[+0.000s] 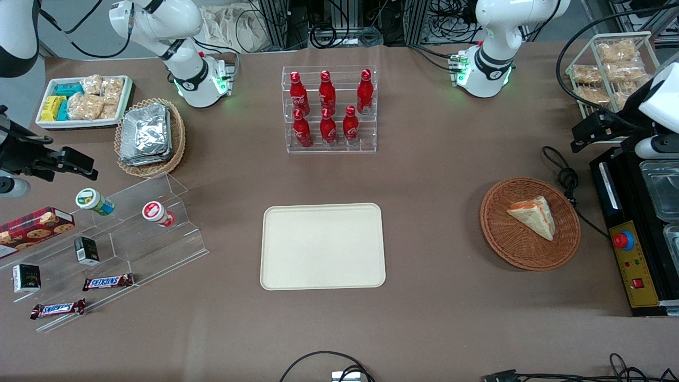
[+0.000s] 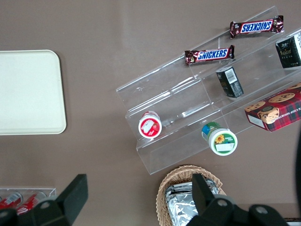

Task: Place sandwich from basket to tray
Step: 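Move the left gripper over the wicker basket toward the wrapped sandwich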

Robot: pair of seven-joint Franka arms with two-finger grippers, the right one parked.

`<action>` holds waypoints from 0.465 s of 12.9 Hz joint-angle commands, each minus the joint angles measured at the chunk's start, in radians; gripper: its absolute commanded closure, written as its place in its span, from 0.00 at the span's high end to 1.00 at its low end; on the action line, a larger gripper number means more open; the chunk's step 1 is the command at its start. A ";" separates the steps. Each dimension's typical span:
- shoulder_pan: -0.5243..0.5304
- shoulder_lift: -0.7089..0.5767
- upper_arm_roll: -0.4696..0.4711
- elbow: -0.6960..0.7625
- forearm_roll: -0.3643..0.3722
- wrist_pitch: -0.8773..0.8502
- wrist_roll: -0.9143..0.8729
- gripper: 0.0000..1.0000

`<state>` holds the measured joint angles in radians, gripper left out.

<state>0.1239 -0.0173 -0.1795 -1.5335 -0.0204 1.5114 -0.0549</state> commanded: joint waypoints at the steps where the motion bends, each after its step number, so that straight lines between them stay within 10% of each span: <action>1: 0.006 0.010 -0.003 0.021 -0.001 -0.016 -0.008 1.00; 6: 0.045 0.028 0.002 -0.032 0.022 0.004 -0.187 1.00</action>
<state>0.1555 0.0036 -0.1724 -1.5447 -0.0166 1.5111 -0.1363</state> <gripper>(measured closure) 0.000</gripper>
